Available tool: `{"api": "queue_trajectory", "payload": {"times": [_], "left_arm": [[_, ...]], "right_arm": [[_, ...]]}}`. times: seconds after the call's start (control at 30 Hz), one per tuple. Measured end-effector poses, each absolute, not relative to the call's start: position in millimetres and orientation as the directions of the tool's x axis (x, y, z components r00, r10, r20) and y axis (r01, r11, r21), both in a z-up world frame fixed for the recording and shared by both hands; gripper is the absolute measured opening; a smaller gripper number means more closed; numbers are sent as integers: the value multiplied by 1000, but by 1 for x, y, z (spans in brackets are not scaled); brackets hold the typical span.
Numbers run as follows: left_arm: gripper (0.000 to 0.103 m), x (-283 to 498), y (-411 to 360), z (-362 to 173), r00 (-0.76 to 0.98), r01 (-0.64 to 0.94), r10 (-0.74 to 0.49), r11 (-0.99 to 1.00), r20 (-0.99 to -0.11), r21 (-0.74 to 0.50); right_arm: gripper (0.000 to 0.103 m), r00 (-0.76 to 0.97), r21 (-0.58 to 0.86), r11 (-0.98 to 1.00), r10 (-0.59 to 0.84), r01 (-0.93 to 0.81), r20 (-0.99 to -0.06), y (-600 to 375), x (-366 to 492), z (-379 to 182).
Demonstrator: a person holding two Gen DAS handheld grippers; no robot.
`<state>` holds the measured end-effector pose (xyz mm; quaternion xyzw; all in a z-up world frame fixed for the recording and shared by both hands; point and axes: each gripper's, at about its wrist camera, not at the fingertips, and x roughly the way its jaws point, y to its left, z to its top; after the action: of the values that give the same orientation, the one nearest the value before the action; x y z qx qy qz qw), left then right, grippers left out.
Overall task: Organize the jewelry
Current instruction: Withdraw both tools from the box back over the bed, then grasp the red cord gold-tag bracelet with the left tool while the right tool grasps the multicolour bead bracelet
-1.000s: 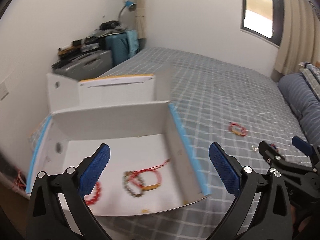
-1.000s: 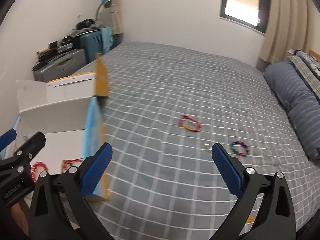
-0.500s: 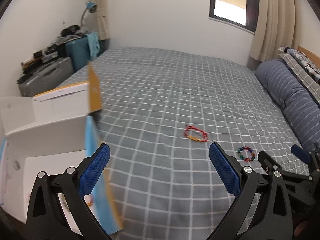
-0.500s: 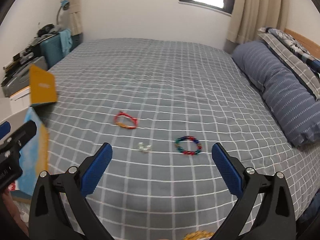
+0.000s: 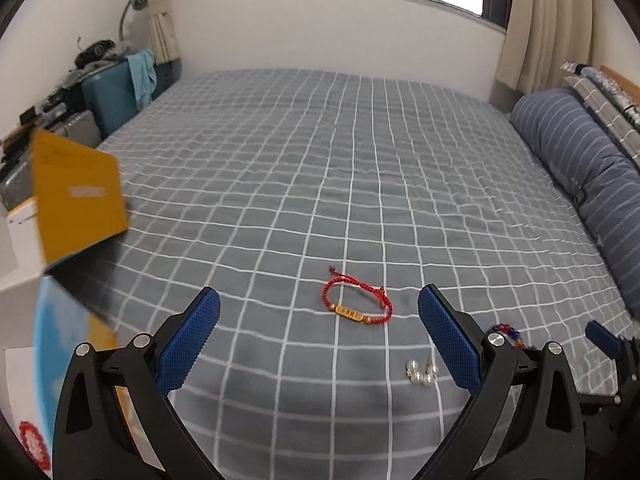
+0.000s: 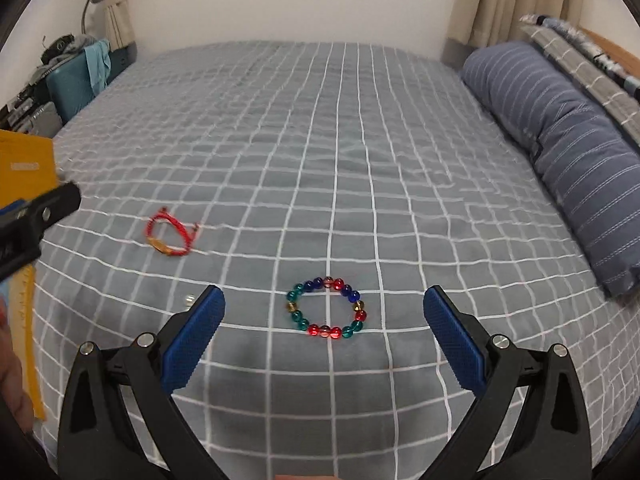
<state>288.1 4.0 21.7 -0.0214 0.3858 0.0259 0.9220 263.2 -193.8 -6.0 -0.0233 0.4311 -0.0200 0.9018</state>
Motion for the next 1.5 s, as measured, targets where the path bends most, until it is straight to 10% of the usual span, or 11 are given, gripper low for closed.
{"api": "queue_trajectory", "payload": {"times": [0.47,0.87,1.5], "left_arm": [[97,347,-9,-49,631,-26,-4,999,-776,-26],[96,366,-8,-88,596,-21,-25,999,-803,-47],[14,363,-16,-90,546,36,-67,998,-835,-56]], "right_arm": [[95,501,8,997,-29,72,-865,-232,300,-61],[73,462,7,995,-42,104,-886,-242,306,-78],[12,461,25,995,-24,100,-887,-240,305,-76]]}}
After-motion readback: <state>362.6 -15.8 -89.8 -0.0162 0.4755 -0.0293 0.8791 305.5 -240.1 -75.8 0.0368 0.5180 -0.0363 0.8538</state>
